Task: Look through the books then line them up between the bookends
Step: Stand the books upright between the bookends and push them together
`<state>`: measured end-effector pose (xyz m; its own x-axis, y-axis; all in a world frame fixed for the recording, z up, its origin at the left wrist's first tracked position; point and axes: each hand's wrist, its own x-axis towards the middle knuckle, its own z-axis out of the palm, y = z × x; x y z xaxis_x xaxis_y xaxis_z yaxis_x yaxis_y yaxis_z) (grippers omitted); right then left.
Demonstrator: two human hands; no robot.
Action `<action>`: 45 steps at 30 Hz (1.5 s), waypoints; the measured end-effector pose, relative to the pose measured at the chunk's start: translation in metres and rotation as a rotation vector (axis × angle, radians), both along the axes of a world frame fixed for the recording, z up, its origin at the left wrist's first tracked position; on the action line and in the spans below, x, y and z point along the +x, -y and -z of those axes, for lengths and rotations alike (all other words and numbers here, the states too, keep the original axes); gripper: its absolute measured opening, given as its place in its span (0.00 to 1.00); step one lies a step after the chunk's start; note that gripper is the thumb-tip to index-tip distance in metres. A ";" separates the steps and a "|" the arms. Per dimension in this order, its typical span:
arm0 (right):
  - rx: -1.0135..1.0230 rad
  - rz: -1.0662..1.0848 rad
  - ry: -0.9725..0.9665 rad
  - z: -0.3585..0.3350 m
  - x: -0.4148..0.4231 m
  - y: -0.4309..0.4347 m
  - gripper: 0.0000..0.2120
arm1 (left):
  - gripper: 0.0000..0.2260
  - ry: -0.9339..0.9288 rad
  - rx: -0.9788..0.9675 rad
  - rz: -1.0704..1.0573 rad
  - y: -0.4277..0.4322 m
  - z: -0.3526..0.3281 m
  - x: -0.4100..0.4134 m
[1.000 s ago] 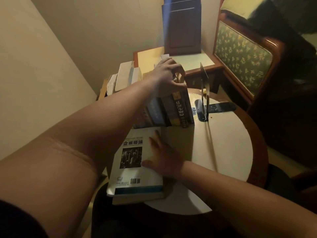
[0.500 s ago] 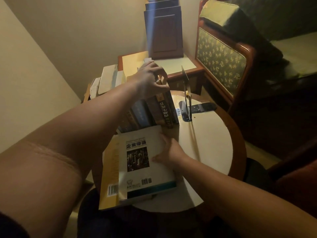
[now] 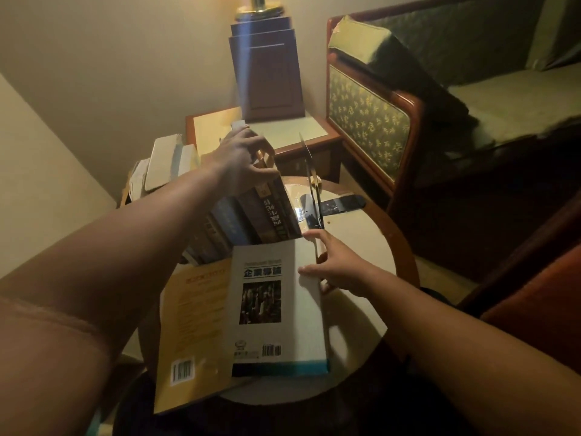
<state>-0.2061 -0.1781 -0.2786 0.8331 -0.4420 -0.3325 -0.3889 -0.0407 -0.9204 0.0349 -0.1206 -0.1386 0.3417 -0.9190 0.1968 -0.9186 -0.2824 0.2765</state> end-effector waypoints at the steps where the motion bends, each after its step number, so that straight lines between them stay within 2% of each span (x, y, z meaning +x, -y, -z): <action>1: 0.025 0.009 -0.006 -0.002 -0.002 0.003 0.35 | 0.17 -0.001 0.002 -0.001 0.000 0.000 0.000; 8: -0.034 0.135 0.049 -0.022 -0.036 0.025 0.33 | 0.17 -0.009 0.007 -0.004 -0.002 -0.001 -0.001; 16: -0.112 0.084 0.159 -0.053 -0.065 0.023 0.33 | 0.16 -0.015 0.022 0.008 0.000 -0.001 0.003; 20: -0.217 0.109 0.228 -0.080 -0.081 0.025 0.32 | 0.17 0.014 0.030 0.000 0.001 0.001 0.003; 25: -0.344 0.257 0.379 -0.110 -0.099 0.030 0.32 | 0.19 0.029 0.032 -0.006 0.002 0.001 0.004; 28: -0.554 0.298 0.400 -0.116 -0.100 0.025 0.31 | 0.18 0.035 0.027 0.004 0.002 0.001 0.003; 30: -0.683 0.266 0.341 -0.116 -0.099 0.021 0.30 | 0.17 0.037 0.031 0.002 0.003 0.000 0.001; 36: -0.870 0.166 -0.057 -0.136 -0.093 0.023 0.24 | 0.20 0.044 0.035 -0.001 0.004 0.000 0.001; 38: -0.777 0.120 -0.127 -0.147 -0.088 0.027 0.28 | 0.20 0.038 0.035 -0.001 0.005 0.001 0.002; 42: -0.557 0.000 -0.294 -0.164 -0.074 0.037 0.49 | 0.21 0.044 0.032 -0.002 0.005 0.003 0.005; 43: -0.533 -0.056 -0.348 -0.167 -0.070 0.039 0.49 | 0.21 0.045 0.029 -0.003 0.005 0.003 0.005; 45: -0.530 -0.194 -0.436 -0.171 -0.059 0.040 0.37 | 0.21 0.047 0.023 -0.003 0.005 0.004 0.005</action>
